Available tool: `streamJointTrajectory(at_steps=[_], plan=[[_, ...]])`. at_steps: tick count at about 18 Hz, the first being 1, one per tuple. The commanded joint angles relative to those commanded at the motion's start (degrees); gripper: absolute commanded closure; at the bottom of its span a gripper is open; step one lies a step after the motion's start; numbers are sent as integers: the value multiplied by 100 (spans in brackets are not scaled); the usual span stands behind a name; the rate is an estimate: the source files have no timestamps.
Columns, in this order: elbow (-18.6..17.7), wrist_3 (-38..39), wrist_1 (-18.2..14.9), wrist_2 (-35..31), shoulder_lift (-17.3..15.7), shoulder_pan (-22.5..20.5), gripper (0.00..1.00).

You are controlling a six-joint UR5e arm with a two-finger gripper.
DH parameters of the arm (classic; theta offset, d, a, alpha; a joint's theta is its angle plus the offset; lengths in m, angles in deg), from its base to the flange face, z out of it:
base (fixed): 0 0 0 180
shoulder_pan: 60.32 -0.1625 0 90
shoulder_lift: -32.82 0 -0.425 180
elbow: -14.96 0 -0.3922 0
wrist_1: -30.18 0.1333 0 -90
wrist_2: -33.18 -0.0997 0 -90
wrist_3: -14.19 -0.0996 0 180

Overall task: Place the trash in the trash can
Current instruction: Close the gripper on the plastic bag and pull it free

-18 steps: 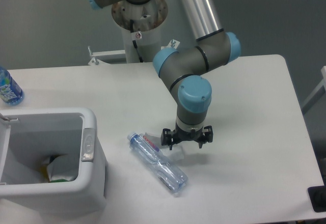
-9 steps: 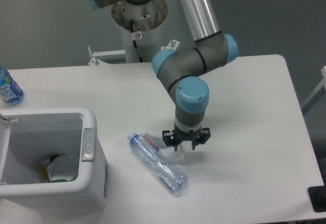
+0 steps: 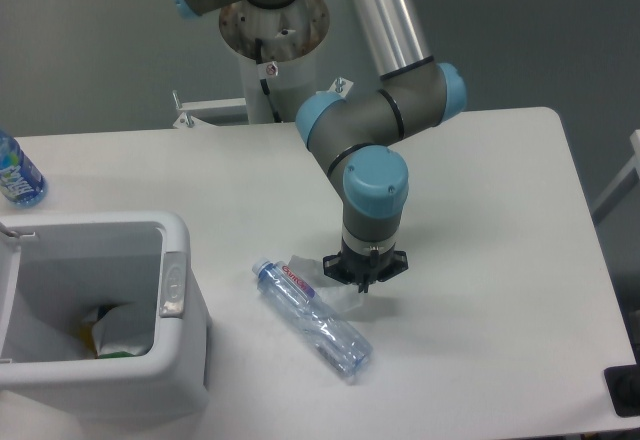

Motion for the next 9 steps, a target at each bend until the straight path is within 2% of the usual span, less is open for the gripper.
streamJointTrajectory(at_steps=[2, 7, 9], plan=[[-96, -203, -17, 0, -168, -115, 100], [-79, -274, -62, 79, -642, -194, 100], [-9, -274, -62, 114, -739, -168, 100]])
